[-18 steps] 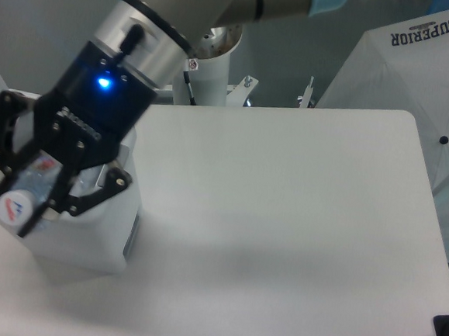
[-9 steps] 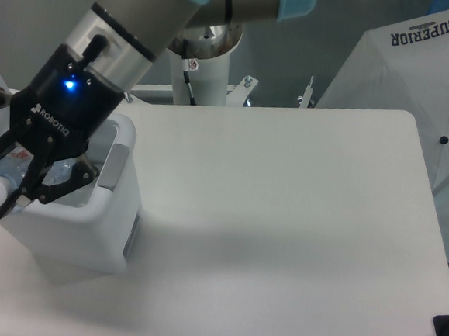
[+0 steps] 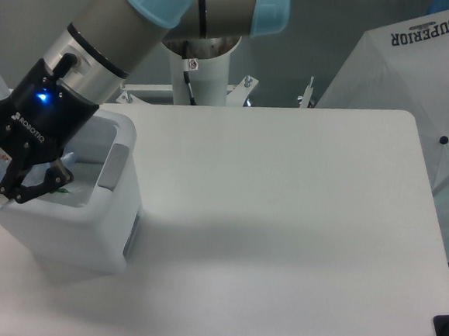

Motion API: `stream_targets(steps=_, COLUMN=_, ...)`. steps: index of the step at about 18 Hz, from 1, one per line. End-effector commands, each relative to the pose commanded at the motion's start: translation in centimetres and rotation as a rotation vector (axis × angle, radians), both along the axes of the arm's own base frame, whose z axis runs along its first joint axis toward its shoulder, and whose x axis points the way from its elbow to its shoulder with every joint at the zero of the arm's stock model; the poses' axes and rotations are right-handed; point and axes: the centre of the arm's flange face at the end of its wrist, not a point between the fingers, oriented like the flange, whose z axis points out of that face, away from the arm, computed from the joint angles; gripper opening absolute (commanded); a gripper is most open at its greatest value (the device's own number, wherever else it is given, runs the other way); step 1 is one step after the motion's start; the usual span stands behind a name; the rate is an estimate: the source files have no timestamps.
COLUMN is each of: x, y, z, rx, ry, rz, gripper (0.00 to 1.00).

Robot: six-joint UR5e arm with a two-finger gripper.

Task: Place the trash in the trash can
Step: 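Lower the bottle into the bin and open the gripper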

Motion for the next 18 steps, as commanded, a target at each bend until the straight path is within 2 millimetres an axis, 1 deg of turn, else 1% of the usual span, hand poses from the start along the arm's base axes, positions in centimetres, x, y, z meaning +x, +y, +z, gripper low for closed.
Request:
stream_targets(steps=2, x=0.1, y=-0.2, z=-0.4, rx=-0.007, ry=-0.004, rz=-0.001, gripper=0.32)
stream_targets(steps=3, x=0.1, y=-0.1, z=-0.6, rx=-0.009, ry=-0.006, rz=-0.001, gripper=0.39)
stream_targets(steps=4, x=0.1, y=-0.1, z=-0.8, rx=-0.013, ry=-0.007, rz=0.000, gripper=0.51)
stream_targets(steps=6, x=0.1, y=-0.2, z=-0.8, rx=-0.015, ry=-0.007, rz=0.001, gripper=0.65)
stream_targets(steps=7, x=0.1, y=-0.2, z=-1.2, rx=-0.021, ry=-0.008, rz=0.003, gripper=0.76)
stream_targets(steps=8, x=0.0, y=-0.1, z=-1.3, rx=-0.024, ry=-0.009, rz=0.004, gripper=0.77)
stream_targets(steps=9, x=0.0, y=-0.1, z=-1.3, rx=-0.023, ry=-0.008, rz=0.004, gripper=0.83)
stream_targets(steps=10, x=0.0, y=0.0, z=-1.4, rx=-0.025, ry=-0.009, rz=0.003, gripper=0.93)
stream_targets(steps=13, x=-0.7, y=-0.2, z=-1.2, rx=-0.019, ry=-0.004, rz=0.013, gripper=0.95)
stream_targets(steps=14, x=-1.1, y=-0.3, z=-0.9, rx=-0.016, ry=-0.002, rz=0.019, gripper=1.00)
stream_targets(steps=18, x=-3.6, y=-1.3, z=-0.3, rx=-0.008, ry=0.005, rz=0.060, gripper=1.00)
